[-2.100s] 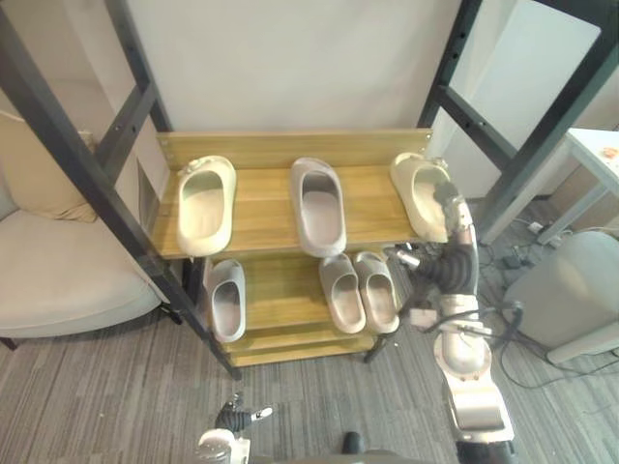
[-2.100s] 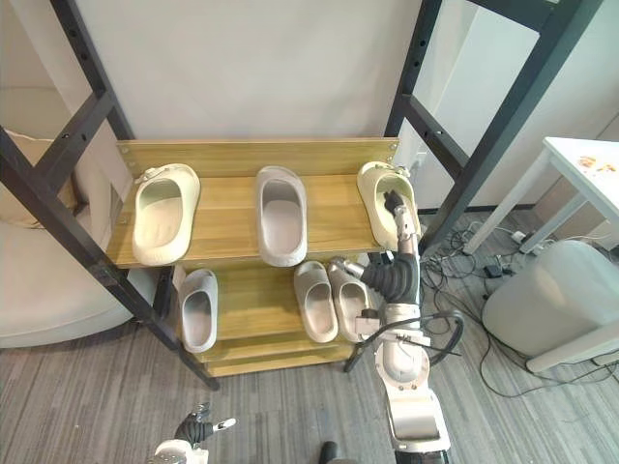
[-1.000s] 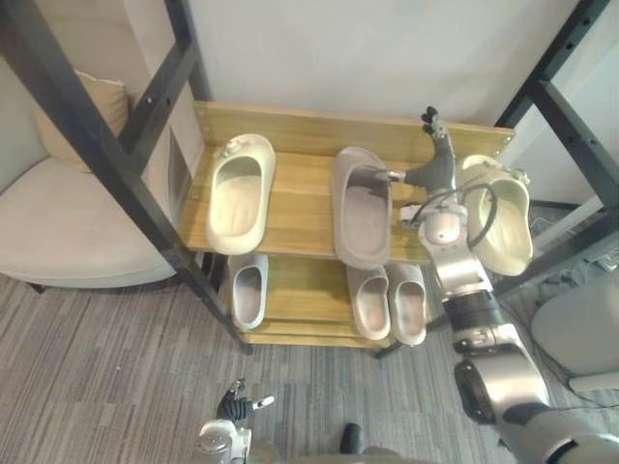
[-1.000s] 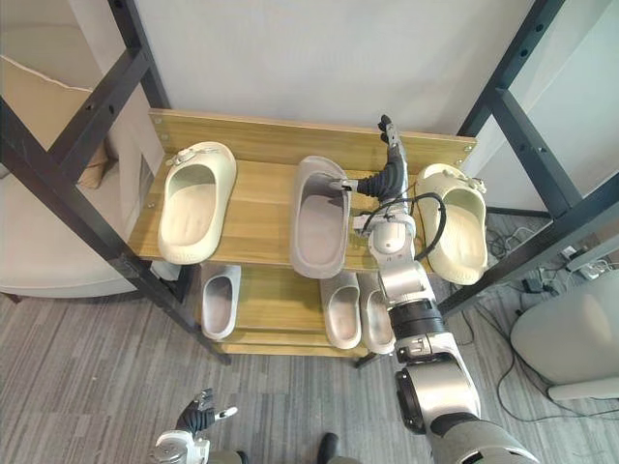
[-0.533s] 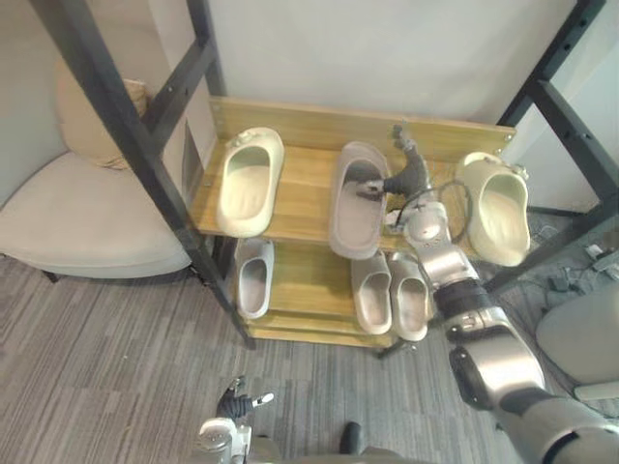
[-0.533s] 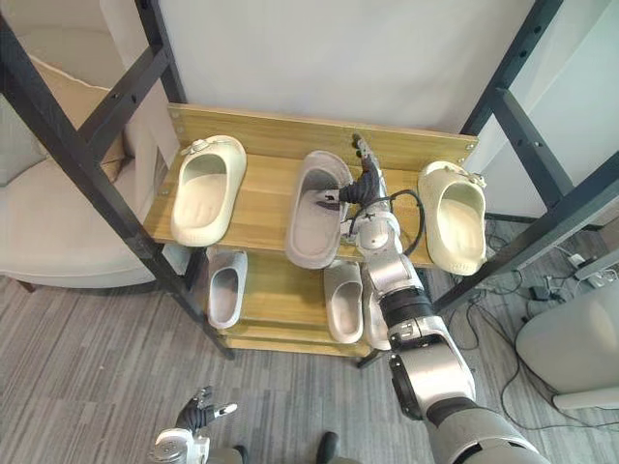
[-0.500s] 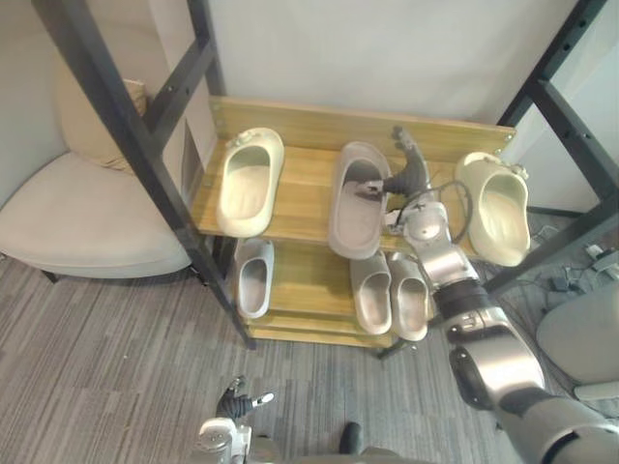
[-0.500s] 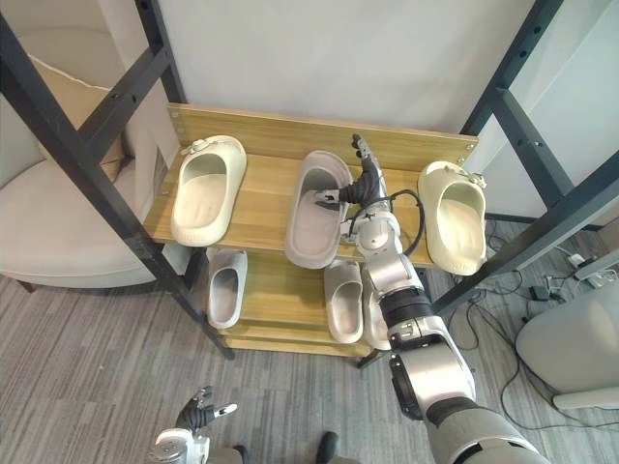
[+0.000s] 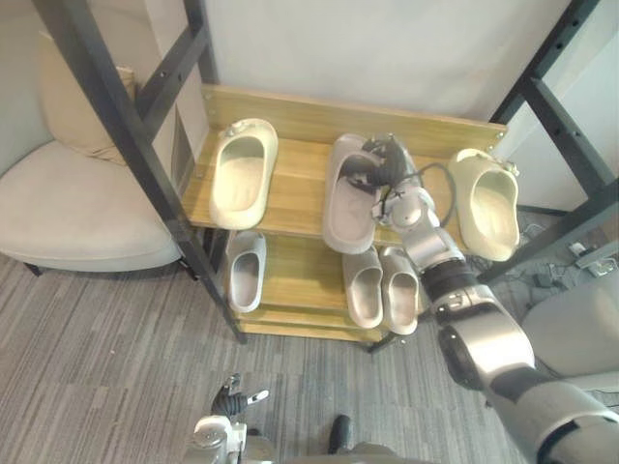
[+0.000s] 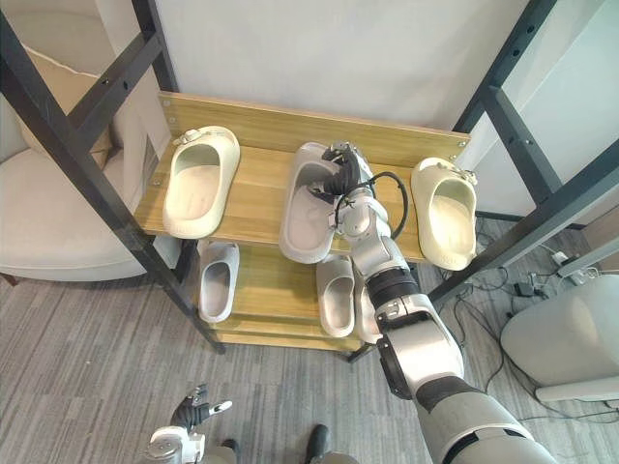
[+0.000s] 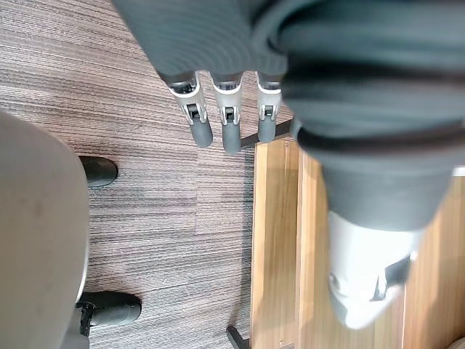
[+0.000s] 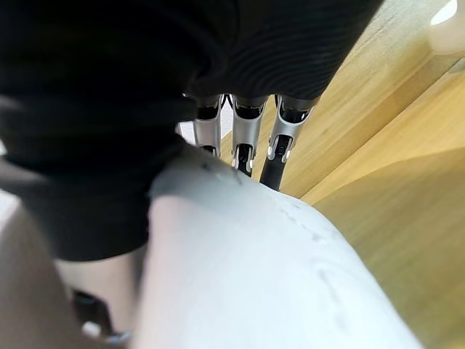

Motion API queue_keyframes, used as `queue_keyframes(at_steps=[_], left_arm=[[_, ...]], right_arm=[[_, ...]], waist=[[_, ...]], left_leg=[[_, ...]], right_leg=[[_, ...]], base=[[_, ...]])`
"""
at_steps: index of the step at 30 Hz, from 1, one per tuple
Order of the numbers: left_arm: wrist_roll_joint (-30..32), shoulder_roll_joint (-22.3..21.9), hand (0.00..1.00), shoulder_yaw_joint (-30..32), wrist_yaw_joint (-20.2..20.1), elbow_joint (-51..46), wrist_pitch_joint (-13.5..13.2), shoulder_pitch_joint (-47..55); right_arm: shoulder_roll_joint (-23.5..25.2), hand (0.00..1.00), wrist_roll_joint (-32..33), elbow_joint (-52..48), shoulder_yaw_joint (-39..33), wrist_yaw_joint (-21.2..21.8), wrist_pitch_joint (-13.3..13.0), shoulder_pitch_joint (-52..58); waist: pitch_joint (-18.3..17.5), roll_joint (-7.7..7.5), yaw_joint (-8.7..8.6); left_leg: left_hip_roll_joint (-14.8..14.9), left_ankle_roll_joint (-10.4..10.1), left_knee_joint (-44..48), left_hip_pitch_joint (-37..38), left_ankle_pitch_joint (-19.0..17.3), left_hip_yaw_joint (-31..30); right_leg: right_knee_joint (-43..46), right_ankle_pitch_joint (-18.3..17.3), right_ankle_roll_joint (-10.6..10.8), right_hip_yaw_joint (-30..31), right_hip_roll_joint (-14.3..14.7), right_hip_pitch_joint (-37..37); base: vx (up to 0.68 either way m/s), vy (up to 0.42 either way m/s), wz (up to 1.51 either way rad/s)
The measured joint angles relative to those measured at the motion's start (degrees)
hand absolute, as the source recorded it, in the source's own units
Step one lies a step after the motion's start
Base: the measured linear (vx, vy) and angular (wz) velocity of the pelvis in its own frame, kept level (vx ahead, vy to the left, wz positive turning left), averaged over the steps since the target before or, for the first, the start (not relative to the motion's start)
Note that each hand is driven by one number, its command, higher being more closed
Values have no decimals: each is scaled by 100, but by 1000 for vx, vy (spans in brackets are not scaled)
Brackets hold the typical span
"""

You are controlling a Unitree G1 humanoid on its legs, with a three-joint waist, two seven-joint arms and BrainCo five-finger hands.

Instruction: Organize the slippers on the shoe rack

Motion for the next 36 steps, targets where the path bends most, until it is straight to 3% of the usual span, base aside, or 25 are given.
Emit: queue_keyframes(at_steps=[4,5,9,11,13,18,26,30,36], left_arm=[[-10,0,0,0,0,20,0,-11],[-54,7,0,10,-1,18,-3,-53],[-61,10,0,11,-1,19,2,-61],[-62,2,0,11,0,7,-1,-71],[-5,0,0,14,-3,8,4,-70],[227,1,0,13,-8,36,16,-32],[358,-25,0,5,-8,120,0,-16],[359,-56,0,-88,-4,153,-15,-16],[353,-72,0,-362,-5,279,-36,-15]], right_arm=[[0,100,59,-12,-4,-38,-14,-12],[-11,100,242,-724,-3,-120,-37,405],[-7,100,418,-994,-66,-175,-142,612],[13,100,419,-1879,-179,-167,-126,1224],[230,100,525,-2992,-194,-320,-391,2193],[448,100,697,-3804,-203,-439,-547,3166],[595,100,1142,-5459,-195,-430,-1154,4085],[624,100,1556,-5996,-37,-281,-1442,4422],[611,100,2079,-6537,259,92,-1582,5309]], waist=[[3,-4,-1],[121,-17,-3],[143,-16,-24],[141,-21,-24],[141,-18,-62],[153,10,-249],[141,71,-381],[93,172,-397],[-8,300,-566]], left_leg=[[-3,0,-13,15,0,5],[-4,0,-32,106,0,2],[-9,0,-38,131,0,3],[-4,1,-39,130,0,-16],[-10,1,-38,147,-1,4],[-26,4,24,413,-5,59],[1,32,35,546,-29,147],[26,45,36,608,-47,289],[8,45,23,635,-45,422]], right_leg=[[-4,0,0,4,-2,0],[-29,0,0,1,-2,93],[-32,1,3,2,-6,92],[-33,1,3,-5,-6,100],[-33,1,4,19,-19,103],[-24,-4,14,80,-38,363],[1,23,40,228,-7,417],[-4,95,36,403,11,426],[-23,149,49,548,-2,379]], base=[[0,0,0],[0,0,0],[0,0,0],[20,7,6],[16,12,-4],[7,27,-7],[-72,-3,-8],[-86,5,-19],[-21,5,-13]])
